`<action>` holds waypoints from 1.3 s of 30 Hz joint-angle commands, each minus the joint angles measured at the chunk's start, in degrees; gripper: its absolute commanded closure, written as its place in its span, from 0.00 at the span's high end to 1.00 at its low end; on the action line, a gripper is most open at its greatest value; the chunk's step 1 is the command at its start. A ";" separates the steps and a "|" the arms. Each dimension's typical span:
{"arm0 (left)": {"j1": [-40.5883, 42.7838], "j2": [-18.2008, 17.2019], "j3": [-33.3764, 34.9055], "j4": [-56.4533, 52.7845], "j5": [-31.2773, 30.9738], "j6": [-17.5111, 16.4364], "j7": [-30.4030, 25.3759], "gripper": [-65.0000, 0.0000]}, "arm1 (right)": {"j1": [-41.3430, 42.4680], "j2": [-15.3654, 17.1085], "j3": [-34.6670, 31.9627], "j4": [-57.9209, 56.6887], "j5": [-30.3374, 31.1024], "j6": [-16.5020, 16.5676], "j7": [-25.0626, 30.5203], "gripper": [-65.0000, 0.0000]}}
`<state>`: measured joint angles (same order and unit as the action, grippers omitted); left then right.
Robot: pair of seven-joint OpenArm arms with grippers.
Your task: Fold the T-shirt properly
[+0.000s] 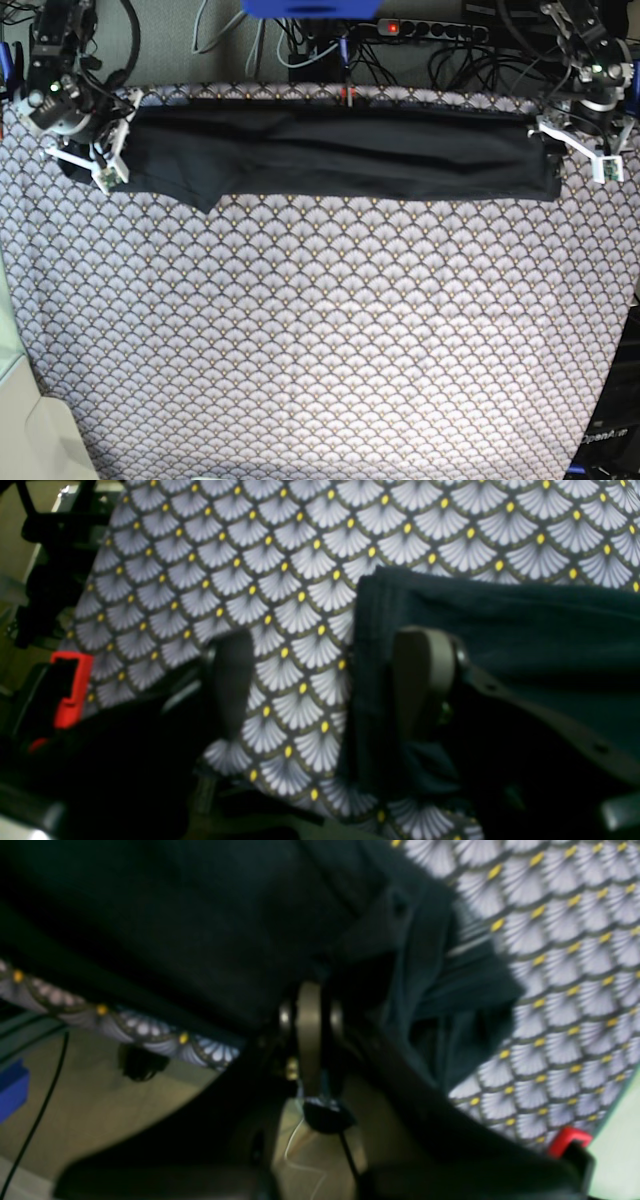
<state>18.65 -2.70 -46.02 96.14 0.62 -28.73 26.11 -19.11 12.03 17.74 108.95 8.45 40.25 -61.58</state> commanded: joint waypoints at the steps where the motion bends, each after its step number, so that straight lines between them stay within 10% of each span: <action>1: -0.06 -0.60 -0.27 0.96 -0.58 0.20 -1.36 0.65 | 0.87 0.67 0.42 -0.24 -0.40 -0.25 0.35 0.06; 9: 0.03 -0.60 -0.27 0.96 -0.58 0.20 -1.36 0.65 | 3.51 0.76 4.72 -7.10 -0.23 -0.25 0.44 0.30; 39: -1.20 -0.07 -0.71 1.66 -0.84 0.20 -1.01 0.65 | 3.60 0.14 4.46 -7.01 -0.40 -0.25 0.35 0.30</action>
<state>17.52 -2.15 -46.50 96.64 0.60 -28.75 26.39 -15.88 11.38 21.96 101.08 8.40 40.23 -61.23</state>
